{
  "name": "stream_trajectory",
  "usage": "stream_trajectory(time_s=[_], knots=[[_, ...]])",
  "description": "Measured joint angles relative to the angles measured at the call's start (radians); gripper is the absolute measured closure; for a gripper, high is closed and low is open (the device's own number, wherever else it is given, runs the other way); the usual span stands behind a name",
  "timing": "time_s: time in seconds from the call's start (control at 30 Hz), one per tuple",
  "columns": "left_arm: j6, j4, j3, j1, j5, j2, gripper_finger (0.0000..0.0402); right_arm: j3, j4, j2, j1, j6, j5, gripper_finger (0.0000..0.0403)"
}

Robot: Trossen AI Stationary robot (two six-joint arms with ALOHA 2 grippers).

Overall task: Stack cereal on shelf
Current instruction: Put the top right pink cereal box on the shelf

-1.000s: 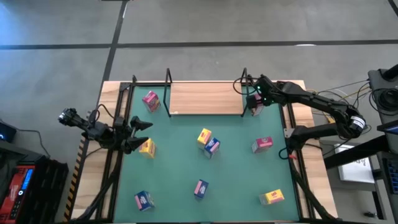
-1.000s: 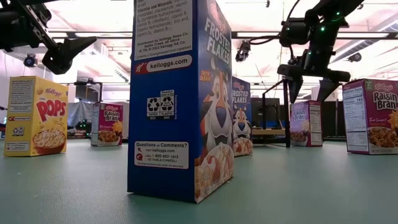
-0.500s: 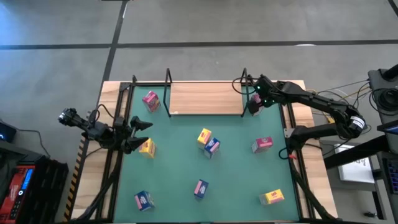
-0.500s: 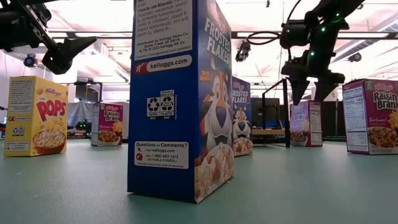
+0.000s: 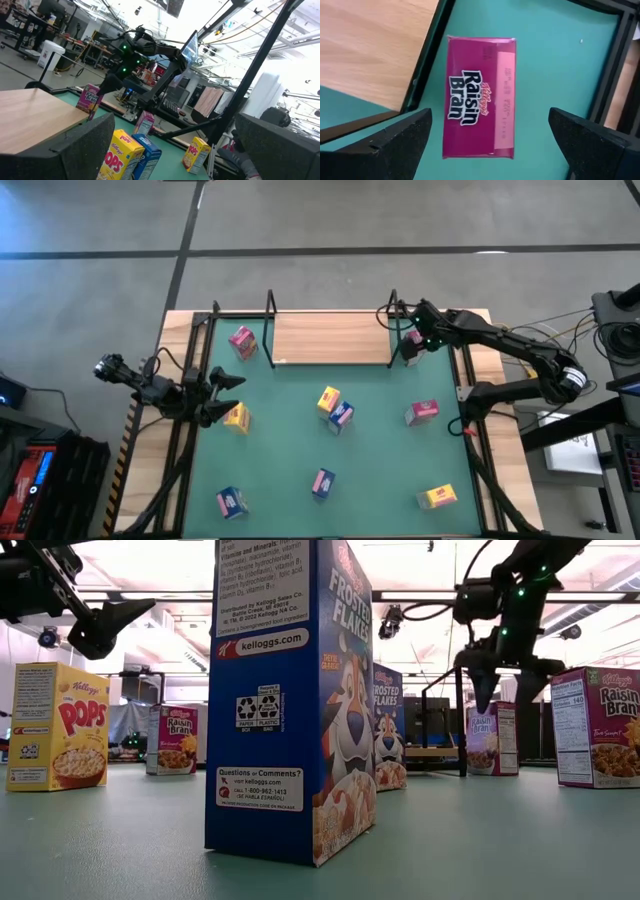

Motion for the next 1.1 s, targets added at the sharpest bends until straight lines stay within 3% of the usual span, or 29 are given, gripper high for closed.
stream_trajectory(time_s=[0.27, 0.63, 0.77, 1.1], knots=[[0.000, 0.000, 0.000, 0.000, 0.000, 0.000, 0.0003, -0.010, 0.001, -0.001, -0.011, 0.017, -0.008, 0.0031], [0.000, 0.000, 0.000, 0.000, 0.000, 0.000, 0.0003, -0.011, 0.003, -0.002, -0.011, -0.011, 0.011, 0.0206], [0.000, 0.000, 0.000, 0.000, 0.000, 0.000, 0.0003, -0.011, 0.002, -0.002, -0.011, -0.011, 0.010, 0.0247], [0.000, 0.000, 0.000, 0.000, 0.000, 0.000, 0.0003, -0.010, -0.048, -0.006, -0.009, 0.066, -0.073, 0.0246]])
